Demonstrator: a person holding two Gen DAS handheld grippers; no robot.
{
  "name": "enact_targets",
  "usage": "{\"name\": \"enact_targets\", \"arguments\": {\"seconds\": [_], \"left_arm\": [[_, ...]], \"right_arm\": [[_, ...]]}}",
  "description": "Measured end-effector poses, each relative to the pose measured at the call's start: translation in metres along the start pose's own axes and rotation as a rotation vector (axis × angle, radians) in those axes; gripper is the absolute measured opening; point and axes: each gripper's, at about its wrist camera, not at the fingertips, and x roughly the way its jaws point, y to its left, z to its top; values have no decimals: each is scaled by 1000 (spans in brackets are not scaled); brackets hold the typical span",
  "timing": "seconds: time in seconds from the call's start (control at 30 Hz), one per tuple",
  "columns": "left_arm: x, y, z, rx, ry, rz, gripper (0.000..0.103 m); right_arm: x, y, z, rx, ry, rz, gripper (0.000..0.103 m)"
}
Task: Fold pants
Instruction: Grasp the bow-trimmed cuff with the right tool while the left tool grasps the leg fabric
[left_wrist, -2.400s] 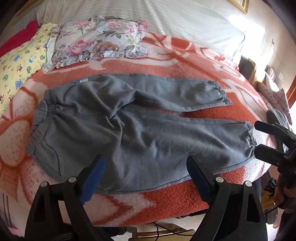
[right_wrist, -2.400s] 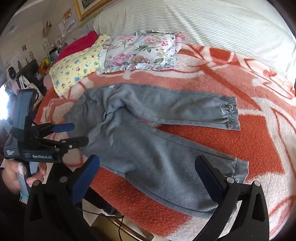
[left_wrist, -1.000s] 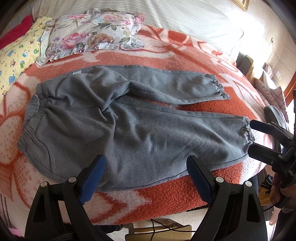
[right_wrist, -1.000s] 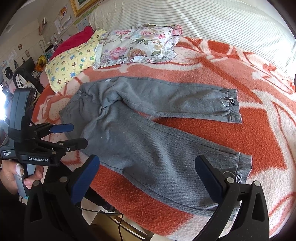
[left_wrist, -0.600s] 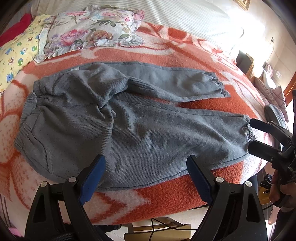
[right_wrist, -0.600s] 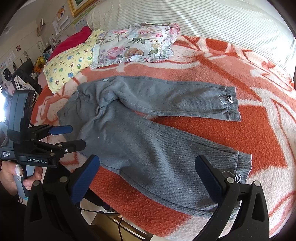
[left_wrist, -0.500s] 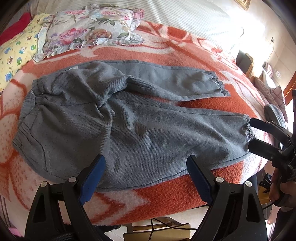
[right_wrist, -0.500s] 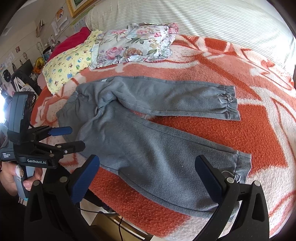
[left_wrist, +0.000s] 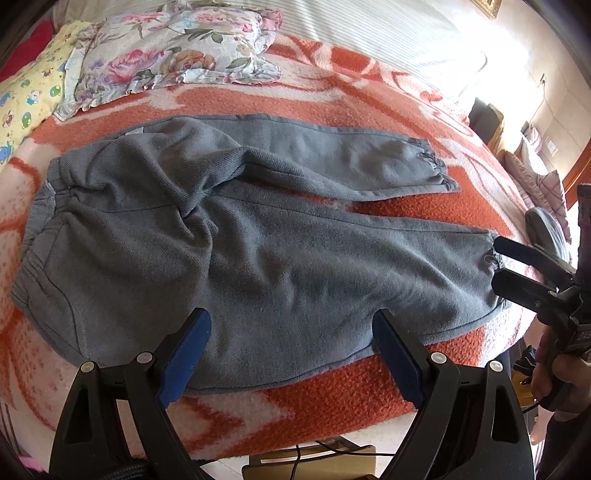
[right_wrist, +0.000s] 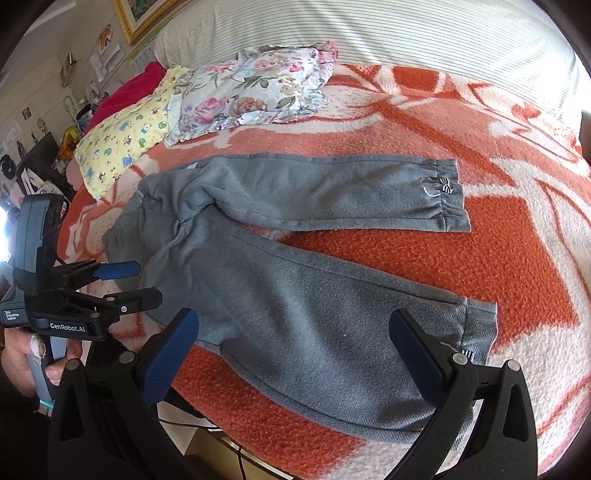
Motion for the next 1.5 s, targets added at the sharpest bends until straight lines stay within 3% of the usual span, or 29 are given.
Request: {"name": "enact_targets", "arguments": {"seconds": [0.37,0.83,1.23,1.4,1.5], "left_arm": [[13,-3,31,31,-12,-52,90],[37,-26,133,317,-67,-85,90],[104,-30,184,472,24,-80,90],[134,-31,208,572,86,-104,90],[156,-29,216,625,136,-72,90]], "right_arm": [[7,-27,10,56,-6,15,103],[16,-102,79,179,-80,9,101],[55,-145,126,201,-35,-22,96],[79,-161,138,206,4,-32,89],[95,-167,141,206,39,-38,82]]}}
